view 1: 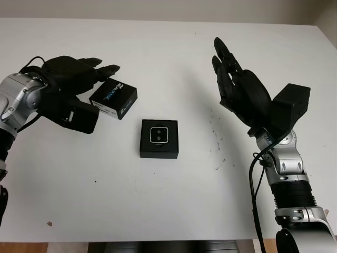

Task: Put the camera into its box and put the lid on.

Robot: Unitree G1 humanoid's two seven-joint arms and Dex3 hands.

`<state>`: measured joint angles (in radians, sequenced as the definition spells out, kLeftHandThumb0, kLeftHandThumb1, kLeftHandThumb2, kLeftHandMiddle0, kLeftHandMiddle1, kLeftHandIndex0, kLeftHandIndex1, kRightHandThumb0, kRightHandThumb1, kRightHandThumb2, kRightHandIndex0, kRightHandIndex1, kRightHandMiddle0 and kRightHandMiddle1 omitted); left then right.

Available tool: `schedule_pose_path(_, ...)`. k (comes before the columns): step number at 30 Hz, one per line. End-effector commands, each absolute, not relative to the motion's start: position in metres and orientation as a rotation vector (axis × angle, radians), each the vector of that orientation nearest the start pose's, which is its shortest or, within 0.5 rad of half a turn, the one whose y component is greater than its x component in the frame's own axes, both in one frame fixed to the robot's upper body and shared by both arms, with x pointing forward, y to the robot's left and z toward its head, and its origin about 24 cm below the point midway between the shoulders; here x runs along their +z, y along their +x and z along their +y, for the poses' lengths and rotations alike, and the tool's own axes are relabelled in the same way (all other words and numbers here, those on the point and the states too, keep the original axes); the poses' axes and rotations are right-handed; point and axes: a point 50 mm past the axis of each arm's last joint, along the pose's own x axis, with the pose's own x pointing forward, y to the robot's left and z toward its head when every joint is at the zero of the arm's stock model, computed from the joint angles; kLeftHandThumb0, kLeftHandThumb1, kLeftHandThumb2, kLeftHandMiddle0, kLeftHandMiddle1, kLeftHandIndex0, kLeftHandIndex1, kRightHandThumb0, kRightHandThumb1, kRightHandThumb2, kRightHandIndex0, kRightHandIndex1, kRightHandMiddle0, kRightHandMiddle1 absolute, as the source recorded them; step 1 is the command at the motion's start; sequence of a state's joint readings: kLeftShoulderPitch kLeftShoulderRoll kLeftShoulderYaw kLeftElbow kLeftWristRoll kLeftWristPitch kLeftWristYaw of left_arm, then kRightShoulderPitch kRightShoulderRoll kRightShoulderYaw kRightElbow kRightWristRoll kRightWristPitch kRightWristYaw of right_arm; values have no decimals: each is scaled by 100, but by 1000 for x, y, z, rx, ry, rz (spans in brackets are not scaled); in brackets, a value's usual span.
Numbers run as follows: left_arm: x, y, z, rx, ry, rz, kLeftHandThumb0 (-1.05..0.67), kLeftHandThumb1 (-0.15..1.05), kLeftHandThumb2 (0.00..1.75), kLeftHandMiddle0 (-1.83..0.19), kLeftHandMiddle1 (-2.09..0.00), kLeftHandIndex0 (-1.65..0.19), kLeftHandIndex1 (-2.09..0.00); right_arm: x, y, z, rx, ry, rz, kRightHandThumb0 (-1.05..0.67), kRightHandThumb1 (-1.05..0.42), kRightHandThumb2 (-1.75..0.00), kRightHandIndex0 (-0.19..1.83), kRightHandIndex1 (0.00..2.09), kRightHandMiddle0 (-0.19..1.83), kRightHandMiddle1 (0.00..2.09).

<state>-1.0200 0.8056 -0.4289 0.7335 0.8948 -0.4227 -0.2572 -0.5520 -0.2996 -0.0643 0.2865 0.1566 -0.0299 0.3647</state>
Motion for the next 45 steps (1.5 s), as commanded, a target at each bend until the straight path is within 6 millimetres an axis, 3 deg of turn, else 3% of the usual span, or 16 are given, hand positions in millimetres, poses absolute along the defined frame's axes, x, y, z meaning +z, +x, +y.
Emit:
schedule_pose_path(1,228,388,221,-338,1905,-224,-46,79,6,1,-6,7,-5,152,343,-177,338,-160,-285,-66,-105,-75,-18,4,-17,4)
schedule_pose_path(13,233,400,209,-383,1907,-194,-50,80,6,-3,-6,4,-6,149,343,-174,317,-157,-277,-59,-105,-77,-16,5,-16,5)
schedule_pose_path(24,225,403,207,-456,1909,-102,-45,79,5,-5,-6,1,-7,149,341,-172,301,-176,-287,-57,-105,-78,-14,6,-15,6)
schedule_pose_path(33,215,405,204,-492,1964,-98,-52,77,5,-9,-6,-3,-7,147,340,-171,295,-180,-287,-59,-105,-76,-14,6,-14,6)
schedule_pose_path(45,206,405,204,-478,1964,-115,-27,85,7,-30,-11,-26,-15,144,337,-172,302,-193,-304,-59,-105,-76,-14,6,-14,6)
